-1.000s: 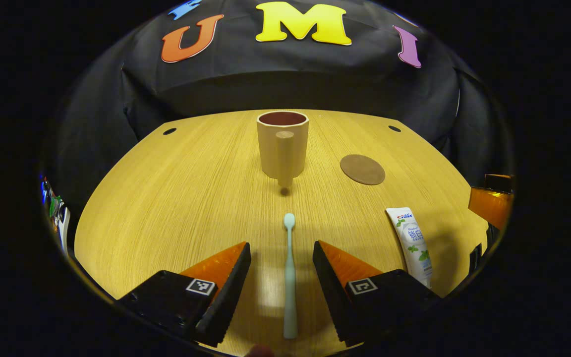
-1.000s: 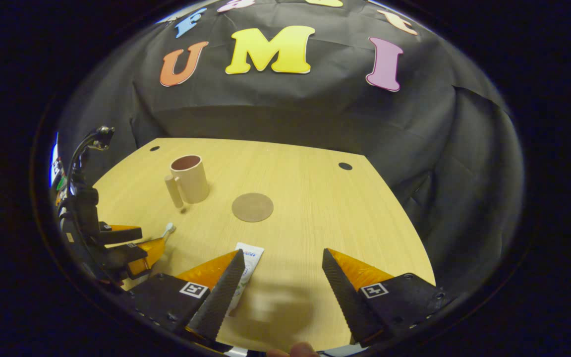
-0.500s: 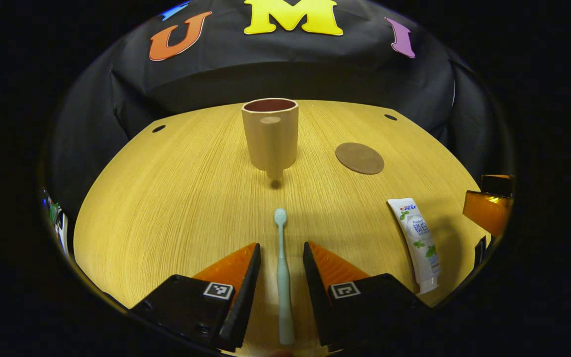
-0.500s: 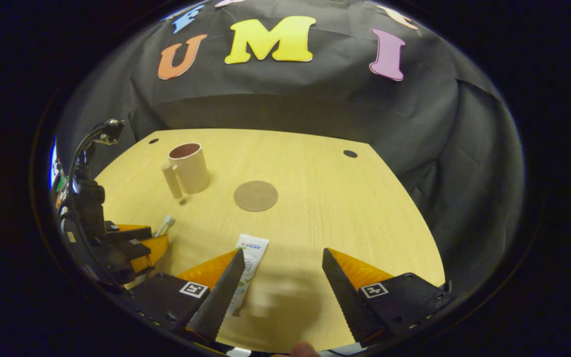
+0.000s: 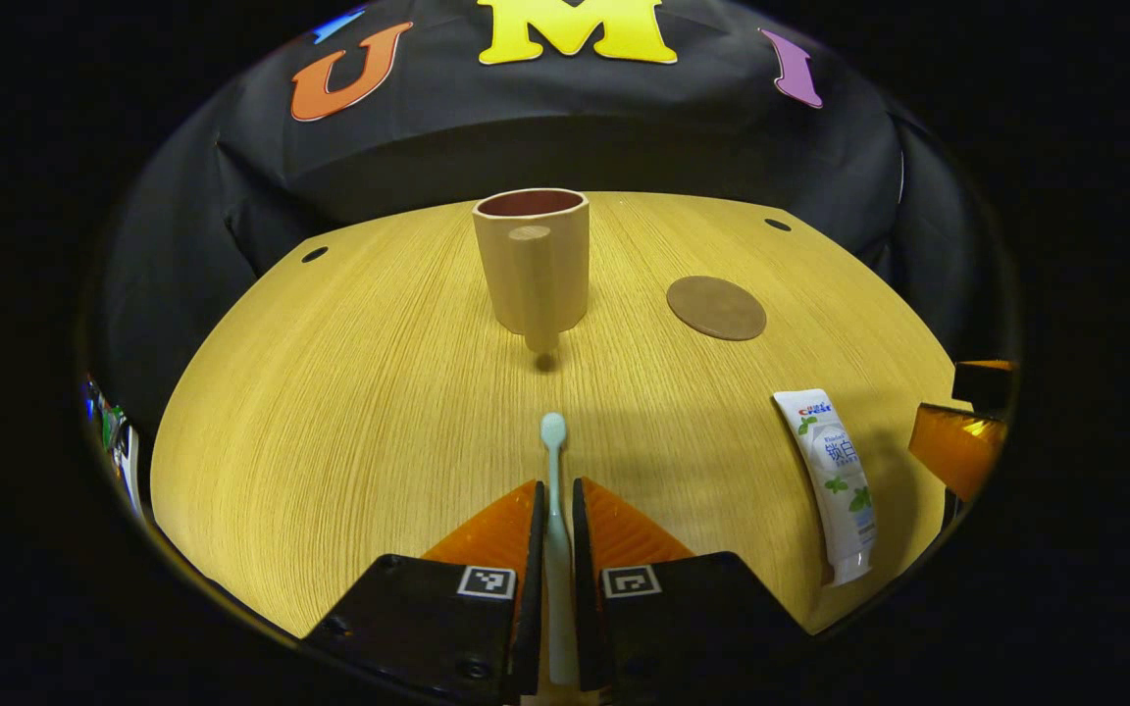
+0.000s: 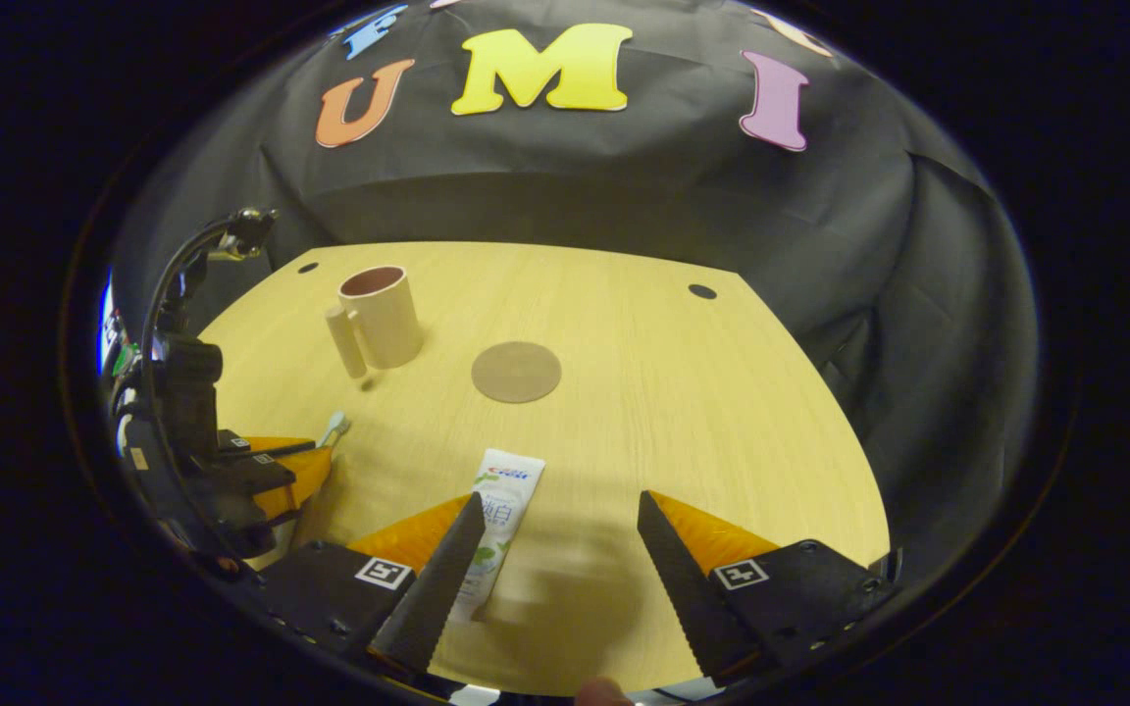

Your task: Put the toothbrush and toothpaste on the desktop into the cup, then pick up the cup and place it on the coaster on the desktop.

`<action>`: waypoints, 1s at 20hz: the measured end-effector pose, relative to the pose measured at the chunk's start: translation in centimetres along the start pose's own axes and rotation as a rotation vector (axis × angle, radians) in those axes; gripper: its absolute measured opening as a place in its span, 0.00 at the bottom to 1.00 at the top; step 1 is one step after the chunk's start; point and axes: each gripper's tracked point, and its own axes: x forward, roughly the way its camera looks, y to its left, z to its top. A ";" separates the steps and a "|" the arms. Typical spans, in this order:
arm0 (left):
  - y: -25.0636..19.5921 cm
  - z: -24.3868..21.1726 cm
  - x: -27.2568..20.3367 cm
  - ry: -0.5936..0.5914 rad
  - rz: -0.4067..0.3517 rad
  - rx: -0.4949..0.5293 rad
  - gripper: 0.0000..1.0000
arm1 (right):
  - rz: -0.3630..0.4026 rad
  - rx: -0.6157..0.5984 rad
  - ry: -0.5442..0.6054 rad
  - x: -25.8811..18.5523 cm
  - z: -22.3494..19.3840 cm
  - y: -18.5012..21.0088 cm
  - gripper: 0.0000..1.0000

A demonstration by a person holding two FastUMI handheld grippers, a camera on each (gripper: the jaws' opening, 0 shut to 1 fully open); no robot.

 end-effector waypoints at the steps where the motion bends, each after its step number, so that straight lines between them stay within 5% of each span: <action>1: 0.0 -0.1 0.0 0.000 -0.002 0.008 0.17 | 0.008 0.006 0.015 0.1 -0.3 0.4 0.95; 8: 0.2 0.0 -0.1 0.015 -0.032 0.001 0.00 | 0.039 0.043 0.075 0.4 -1.8 1.5 0.96; 20: 1.7 0.6 -2.1 0.007 -0.031 -0.024 0.04 | 0.056 0.084 0.162 2.9 -3.4 4.6 0.96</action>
